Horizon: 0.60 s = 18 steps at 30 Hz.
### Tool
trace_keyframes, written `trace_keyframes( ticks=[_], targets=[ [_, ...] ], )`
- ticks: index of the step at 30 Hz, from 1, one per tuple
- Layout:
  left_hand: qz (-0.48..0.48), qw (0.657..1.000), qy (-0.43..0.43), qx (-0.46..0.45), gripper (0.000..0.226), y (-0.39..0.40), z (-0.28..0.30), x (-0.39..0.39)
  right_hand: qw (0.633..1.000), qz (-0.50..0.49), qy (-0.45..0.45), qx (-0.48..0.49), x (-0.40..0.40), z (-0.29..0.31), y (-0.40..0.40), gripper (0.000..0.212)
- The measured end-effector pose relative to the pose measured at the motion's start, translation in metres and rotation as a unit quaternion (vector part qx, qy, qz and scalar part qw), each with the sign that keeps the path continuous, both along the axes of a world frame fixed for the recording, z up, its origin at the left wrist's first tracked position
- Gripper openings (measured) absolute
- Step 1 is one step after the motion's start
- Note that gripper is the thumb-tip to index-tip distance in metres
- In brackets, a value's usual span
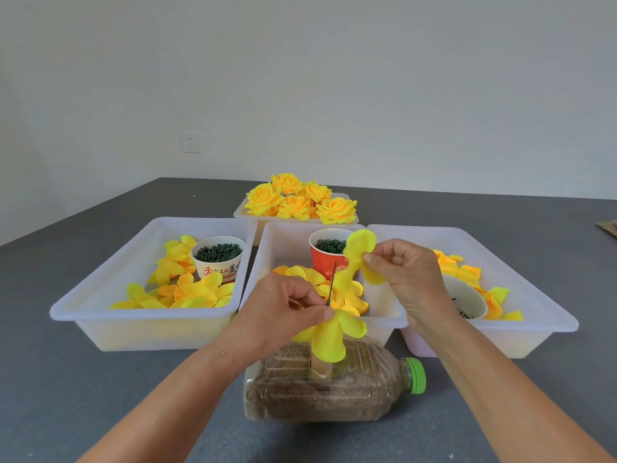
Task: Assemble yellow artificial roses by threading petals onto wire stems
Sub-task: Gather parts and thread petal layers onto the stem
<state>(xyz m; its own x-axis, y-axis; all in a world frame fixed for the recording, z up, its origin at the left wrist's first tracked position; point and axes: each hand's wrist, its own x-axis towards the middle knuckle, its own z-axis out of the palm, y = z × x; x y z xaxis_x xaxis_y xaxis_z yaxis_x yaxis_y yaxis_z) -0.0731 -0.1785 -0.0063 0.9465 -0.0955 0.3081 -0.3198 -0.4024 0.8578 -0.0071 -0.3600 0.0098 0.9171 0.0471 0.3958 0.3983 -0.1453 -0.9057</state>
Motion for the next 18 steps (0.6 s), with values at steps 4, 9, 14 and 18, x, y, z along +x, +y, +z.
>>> trace_keyframes(
  ticks=[4,9,14,18],
  targets=[
    [-0.001,1.0,0.003,-0.003,0.019,0.0,0.0,0.0,1.0,-0.02,0.011,0.006,-0.001,-0.001,0.007,0.018],
    [0.002,1.0,0.007,0.0,0.019,0.0,0.0,0.0,0.999,-0.019,0.026,0.036,-0.005,-0.004,0.015,0.02],
    [0.002,1.0,0.01,0.0,0.018,0.0,0.001,-0.001,0.999,0.025,0.02,0.043,-0.007,-0.002,0.022,0.021],
    [0.0,1.0,0.006,0.004,0.015,0.0,0.001,-0.002,0.995,0.077,0.019,0.06,-0.011,-0.003,0.024,0.031]
  ],
)
